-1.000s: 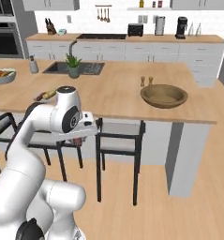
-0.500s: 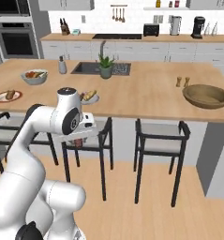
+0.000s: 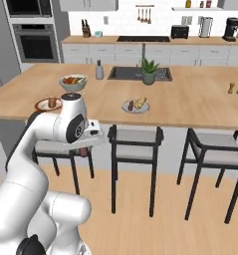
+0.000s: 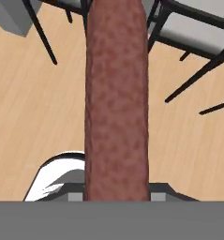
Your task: Place one bun and one sausage from the bowl on each plate.
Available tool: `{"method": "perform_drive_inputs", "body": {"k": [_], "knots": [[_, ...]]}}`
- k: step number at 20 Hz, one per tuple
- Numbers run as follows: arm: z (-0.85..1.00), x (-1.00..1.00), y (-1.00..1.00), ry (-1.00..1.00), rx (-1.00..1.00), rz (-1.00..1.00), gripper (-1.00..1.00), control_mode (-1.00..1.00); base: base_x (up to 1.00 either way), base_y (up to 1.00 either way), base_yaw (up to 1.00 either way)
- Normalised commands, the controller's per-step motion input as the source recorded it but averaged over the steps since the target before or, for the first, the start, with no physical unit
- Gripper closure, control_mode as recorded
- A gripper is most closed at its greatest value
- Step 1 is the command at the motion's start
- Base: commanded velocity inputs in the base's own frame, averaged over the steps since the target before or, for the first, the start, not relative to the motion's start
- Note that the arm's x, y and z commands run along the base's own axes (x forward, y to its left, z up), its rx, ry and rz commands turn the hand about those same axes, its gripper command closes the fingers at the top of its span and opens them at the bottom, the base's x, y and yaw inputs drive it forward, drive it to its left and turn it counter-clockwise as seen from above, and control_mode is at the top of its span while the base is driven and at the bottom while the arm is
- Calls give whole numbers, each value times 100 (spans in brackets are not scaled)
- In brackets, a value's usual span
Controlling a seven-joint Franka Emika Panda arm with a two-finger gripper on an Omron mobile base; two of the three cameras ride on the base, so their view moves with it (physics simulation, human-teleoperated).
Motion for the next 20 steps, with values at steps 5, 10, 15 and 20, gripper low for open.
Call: {"method": "perform_drive_inputs", "body": {"k": [5,10,15,20], "knots": [[0,0,0,0,0,0,100,100,32,100,-2],[0,0,0,0,0,0,100,100,47,100,-5],[0,0,0,0,0,0,100,100,35,89,-1],[0,0,0,0,0,0,100,100,43,75,-2]]}}
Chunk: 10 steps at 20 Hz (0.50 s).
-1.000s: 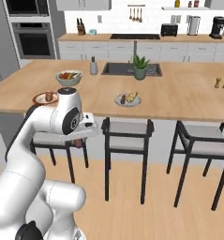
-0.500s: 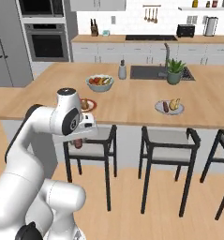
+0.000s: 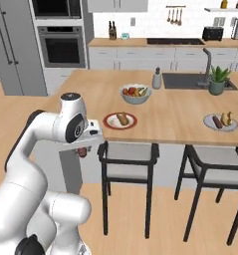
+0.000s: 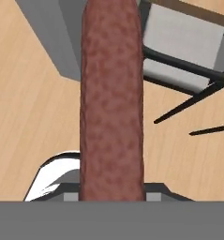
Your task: Place one bun and one sausage from the bowl on each plate.
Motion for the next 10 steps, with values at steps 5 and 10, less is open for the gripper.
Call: {"method": "perform_drive_inputs", "body": {"k": [5,10], "knots": [[0,0,0,0,0,0,100,100,96,16,-1],[0,0,0,0,0,0,100,100,89,-2,-5]]}}
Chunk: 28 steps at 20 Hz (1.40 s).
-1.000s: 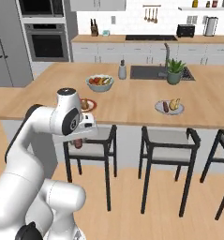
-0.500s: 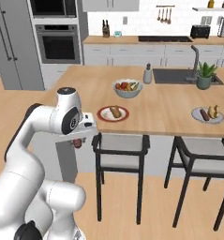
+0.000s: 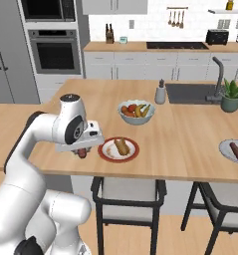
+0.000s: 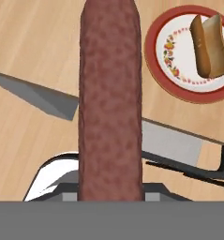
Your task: Place one bun and one sausage from the bowl on each plate.
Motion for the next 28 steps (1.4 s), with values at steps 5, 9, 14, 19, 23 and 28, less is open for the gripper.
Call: {"method": "perform_drive_inputs", "body": {"k": [5,9,14,19,23,28], "knots": [[0,46,-1,5,0,-2,100,-100,14,0,-1],[-14,84,-24,6,0,-1,100,-100,0,0,0],[-50,100,-31,7,0,0,100,-100,0,0,0],[-63,99,-16,14,0,5,100,-100,0,0,0],[-39,49,3,14,0,9,100,-100,0,0,0],[-24,-2,-15,2,0,2,100,-100,0,0,0]]}}
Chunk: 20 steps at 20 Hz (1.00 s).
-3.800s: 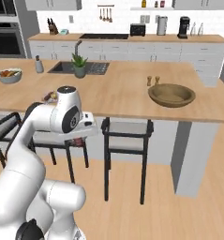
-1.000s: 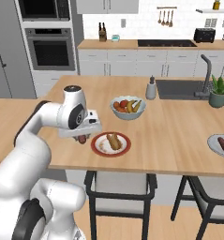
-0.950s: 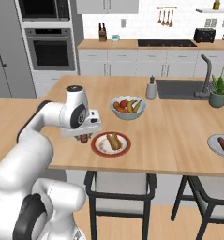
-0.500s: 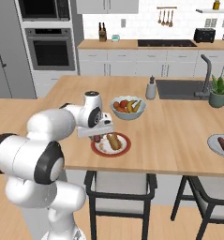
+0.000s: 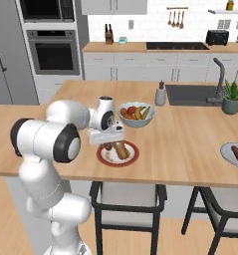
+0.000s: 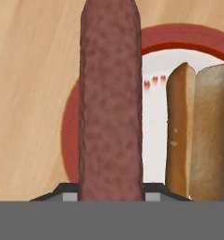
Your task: Place one bun and one sausage from the bowl on each plate.
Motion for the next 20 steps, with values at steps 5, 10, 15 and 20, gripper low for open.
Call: {"method": "perform_drive_inputs", "body": {"k": [5,10,15,20], "knots": [[-36,-1,-15,-2,0,0,100,-100,0,0,0],[-21,0,0,-4,0,0,100,-100,0,0,0],[-10,8,0,-5,0,0,100,-100,0,0,0],[0,32,0,0,1,0,-100,-100,0,0,0]]}}
